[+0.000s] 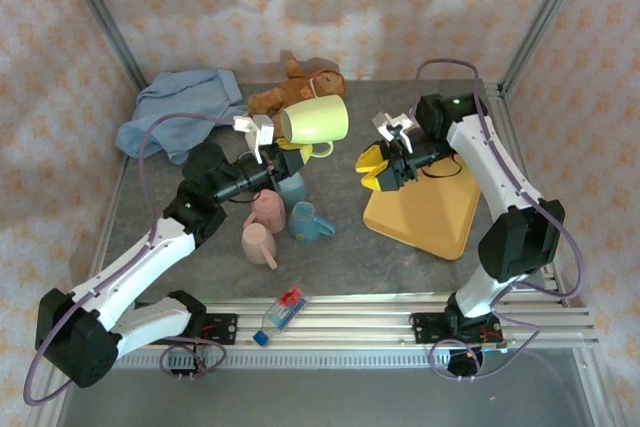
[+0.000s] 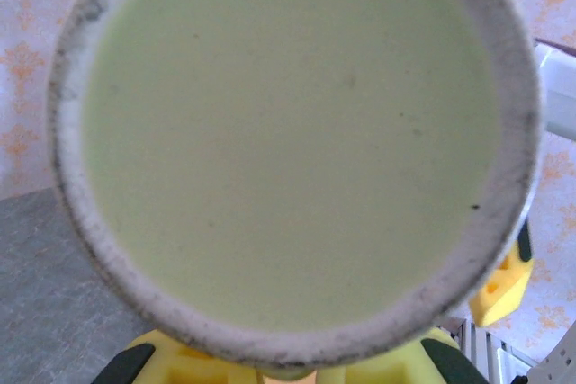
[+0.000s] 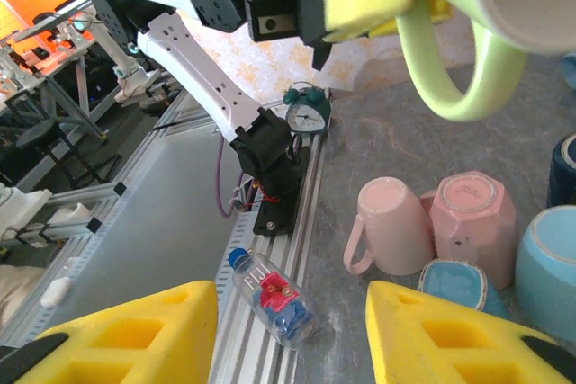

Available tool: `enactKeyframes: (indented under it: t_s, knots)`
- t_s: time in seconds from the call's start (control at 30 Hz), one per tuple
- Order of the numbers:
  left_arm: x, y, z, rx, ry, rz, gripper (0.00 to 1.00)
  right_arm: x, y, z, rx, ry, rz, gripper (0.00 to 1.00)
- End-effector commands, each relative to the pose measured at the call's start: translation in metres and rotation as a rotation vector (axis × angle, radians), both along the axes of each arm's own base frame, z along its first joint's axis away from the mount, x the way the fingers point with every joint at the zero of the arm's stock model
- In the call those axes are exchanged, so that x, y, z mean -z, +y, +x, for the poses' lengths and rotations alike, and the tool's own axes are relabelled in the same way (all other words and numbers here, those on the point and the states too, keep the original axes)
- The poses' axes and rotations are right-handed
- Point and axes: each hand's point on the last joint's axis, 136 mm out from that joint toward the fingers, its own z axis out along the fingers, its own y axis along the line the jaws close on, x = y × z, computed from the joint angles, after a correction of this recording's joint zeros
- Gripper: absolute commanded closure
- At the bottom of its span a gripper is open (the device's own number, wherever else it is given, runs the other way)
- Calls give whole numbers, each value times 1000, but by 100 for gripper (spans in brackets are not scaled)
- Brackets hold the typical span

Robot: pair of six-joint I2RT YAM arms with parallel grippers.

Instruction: Turn the mug right side up

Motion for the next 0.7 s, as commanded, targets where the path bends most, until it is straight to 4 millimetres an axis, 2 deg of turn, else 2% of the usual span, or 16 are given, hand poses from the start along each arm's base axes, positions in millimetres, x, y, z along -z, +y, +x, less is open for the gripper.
enactKeyframes:
  t_s: [0.0, 0.07, 0.1, 0.17, 0.2, 0.3, 0.47, 0.57, 0.67]
  knots:
    - [-45, 4, -14, 14, -151, -38, 100, -33, -5, -27, -8, 39, 42, 51]
    - [-43, 3, -14, 22, -151, -19, 100, -26, -6, -18, 20, 40, -66, 51]
    - [-42, 2, -14, 25, -151, -8, 100, -18, -5, -6, 75, 33, -151, 51]
    - [-39, 2, -14, 28, -147, 5, 100, 8, -9, 35, 324, -57, -372, 48]
    - [-38, 2, -15, 28, -148, 9, 100, 8, -15, 44, 393, -131, -396, 46]
    - [-34, 2, -15, 28, -146, 15, 100, -8, -20, 44, 413, -110, -330, 47]
    - [-38, 4, -14, 16, -163, -7, 100, -1, -14, 29, 379, -48, -263, 44]
    - [-47, 4, -16, 22, -170, -29, 100, -3, -13, 35, 445, 7, -215, 43]
    - [-57, 4, -19, 36, -172, -59, 100, -15, -7, 43, 486, 79, -112, 43]
